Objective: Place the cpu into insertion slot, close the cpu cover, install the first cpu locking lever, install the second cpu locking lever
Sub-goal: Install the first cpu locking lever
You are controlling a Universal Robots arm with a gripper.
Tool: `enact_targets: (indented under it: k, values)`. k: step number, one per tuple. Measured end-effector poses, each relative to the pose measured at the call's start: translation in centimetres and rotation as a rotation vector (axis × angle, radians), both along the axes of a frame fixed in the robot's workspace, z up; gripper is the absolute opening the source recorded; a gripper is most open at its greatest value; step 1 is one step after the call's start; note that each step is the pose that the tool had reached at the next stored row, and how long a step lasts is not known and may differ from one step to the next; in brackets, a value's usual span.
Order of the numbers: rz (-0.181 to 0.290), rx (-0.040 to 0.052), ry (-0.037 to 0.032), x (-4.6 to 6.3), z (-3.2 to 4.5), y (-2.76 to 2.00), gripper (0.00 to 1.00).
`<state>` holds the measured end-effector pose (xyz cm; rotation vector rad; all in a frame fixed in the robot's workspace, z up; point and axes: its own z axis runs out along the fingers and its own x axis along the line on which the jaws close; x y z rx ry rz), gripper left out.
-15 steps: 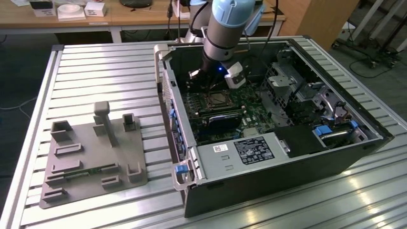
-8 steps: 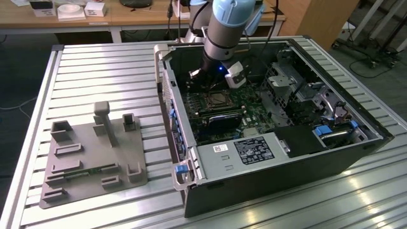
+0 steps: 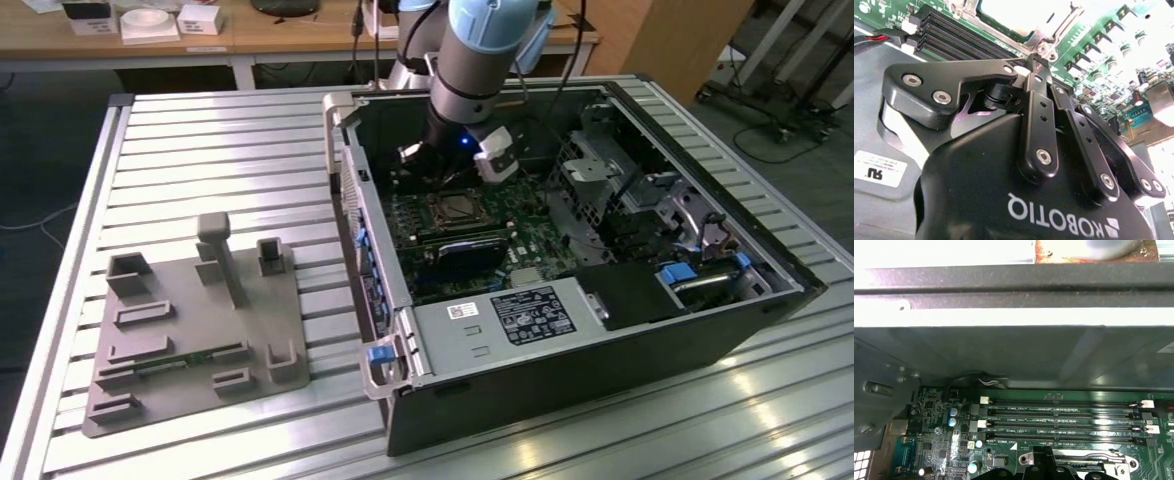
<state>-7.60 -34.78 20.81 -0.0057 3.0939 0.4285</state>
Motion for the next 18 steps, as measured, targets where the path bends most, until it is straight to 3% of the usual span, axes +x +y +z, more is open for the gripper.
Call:
enact_targets:
  k: [3,18]
  values:
    - [0.0,0.0042,-0.0001,0.1,0.04,0.01,0.1]
    - [0.0,0.0043,0.0001,1.8,0.05,0.02,0.1]
